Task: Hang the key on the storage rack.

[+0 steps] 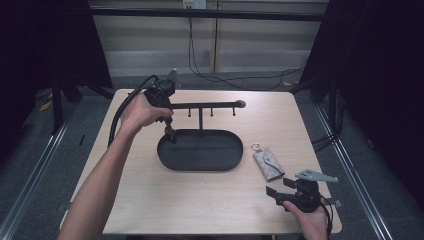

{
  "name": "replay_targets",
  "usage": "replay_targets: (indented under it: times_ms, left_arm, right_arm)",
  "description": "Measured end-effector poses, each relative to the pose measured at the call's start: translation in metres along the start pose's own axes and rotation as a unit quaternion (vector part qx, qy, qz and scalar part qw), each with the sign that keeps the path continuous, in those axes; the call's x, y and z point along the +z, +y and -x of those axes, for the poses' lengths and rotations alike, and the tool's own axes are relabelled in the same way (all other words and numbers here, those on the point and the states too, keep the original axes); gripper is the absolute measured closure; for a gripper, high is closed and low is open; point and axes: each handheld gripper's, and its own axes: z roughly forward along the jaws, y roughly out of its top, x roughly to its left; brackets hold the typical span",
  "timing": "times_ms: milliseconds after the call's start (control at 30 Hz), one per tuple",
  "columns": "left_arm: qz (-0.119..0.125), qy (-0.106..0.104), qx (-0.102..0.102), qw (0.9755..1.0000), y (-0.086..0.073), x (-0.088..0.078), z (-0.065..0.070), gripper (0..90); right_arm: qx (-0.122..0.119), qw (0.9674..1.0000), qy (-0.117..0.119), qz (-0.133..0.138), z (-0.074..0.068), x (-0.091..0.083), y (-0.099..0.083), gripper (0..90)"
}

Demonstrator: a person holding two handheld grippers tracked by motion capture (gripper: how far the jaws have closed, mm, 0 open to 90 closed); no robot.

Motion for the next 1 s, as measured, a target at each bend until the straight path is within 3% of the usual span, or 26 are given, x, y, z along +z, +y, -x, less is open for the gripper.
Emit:
replay_targets:
  times_ms: [233,333,533,667,900,1000]
  left_arm:
    - [0.009,0.010,-0.012,0.9998,0.002,0.001,0.000,70.5]
    - [0.019,0.000,-0.021,0.9996,0.001,0.003,-0.003,69.6]
    - [0.043,-0.007,-0.033,0.9985,-0.008,0.011,-0.006,55.1]
    - [0.075,-0.035,-0.039,0.9958,-0.018,0.008,-0.014,43.5]
    - [0.132,-0.050,-0.037,0.9892,-0.037,-0.003,-0.014,28.0]
    - [0.145,-0.049,-0.031,0.9877,-0.045,-0.007,-0.014,25.4]
  right_arm:
    - [0.001,1.0000,0.000,-0.001,0.000,0.001,0.001,20.5]
    - [0.001,1.0000,0.001,-0.003,0.000,0.002,0.001,20.7]
    - [0.002,1.0000,-0.001,-0.002,0.000,0.001,0.001,20.6]
    - [0.002,1.0000,-0.002,-0.002,0.000,0.001,0.001,20.5]
    - [0.003,1.0000,-0.002,-0.003,0.001,0.001,0.000,19.9]
    - [0.002,1.0000,-0.003,-0.003,0.001,0.001,0.000,19.9]
